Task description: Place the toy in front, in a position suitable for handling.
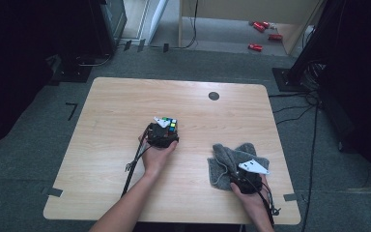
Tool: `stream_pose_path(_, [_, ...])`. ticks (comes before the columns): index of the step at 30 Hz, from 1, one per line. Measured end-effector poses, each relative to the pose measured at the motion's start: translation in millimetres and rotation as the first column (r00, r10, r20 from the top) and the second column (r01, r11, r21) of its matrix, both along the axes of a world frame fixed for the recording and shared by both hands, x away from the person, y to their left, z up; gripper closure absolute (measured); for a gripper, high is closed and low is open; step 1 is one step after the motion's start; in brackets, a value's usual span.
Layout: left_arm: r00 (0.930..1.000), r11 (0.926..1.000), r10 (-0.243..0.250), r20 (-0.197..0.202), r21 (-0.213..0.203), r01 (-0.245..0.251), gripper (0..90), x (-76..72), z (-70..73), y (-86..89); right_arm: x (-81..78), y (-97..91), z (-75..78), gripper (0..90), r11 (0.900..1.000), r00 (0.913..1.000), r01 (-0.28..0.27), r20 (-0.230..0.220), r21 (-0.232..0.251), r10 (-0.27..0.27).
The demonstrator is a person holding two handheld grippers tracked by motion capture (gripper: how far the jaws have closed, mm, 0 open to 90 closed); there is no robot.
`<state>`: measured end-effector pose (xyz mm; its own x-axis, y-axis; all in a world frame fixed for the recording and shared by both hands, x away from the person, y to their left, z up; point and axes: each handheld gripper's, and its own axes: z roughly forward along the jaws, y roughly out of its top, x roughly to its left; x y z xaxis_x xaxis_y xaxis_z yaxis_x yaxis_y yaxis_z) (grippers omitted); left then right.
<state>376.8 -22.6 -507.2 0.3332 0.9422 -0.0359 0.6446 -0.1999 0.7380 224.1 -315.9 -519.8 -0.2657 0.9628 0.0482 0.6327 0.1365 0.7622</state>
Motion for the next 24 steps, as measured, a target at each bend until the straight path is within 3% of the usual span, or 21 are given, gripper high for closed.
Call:
stream_pose_path(5, [0.9984,0.9985,-0.054,0.018,-0.007,0.054,34.4,-14.4,2.2,16.2,0.1,0.0,-0.1,65.4,1.0,1.0,-0.001,0.0,-0.001,0.001])
stream_pose_path(10, [0.9896,0.9908,-0.132,0.057,-0.022,0.133,34.6,-37.0,9.0,32.7,0.1,0.3,-0.1,65.3,1.0,1.0,0.002,0.0,0.003,-0.002])
stream_pose_path(12, [0.9817,0.9835,-0.178,0.066,-0.017,0.18,34.6,-47.8,12.8,39.4,0.0,0.4,-0.1,65.2,1.0,1.0,0.004,0.0,0.003,-0.004])
stream_pose_path(17, [0.9543,0.9564,-0.287,0.083,-0.03,0.29,34.6,-78.4,18.8,57.0,-0.1,0.9,-0.1,65.1,1.0,1.0,0.005,-0.001,0.0,-0.005])
stream_pose_path(19, [0.9491,0.9512,-0.304,0.084,-0.031,0.307,34.6,-90.0,19.6,63.3,-0.1,1.1,-0.2,65.1,1.0,1.0,0.008,-0.001,0.003,-0.008])
stream_pose_path(24, [0.9263,0.9307,-0.36,0.111,-0.025,0.365,34.6,-119.4,16.6,79.6,-1.5,2.3,-0.6,65.1,1.0,1.0,0.005,0.001,0.007,-0.005])
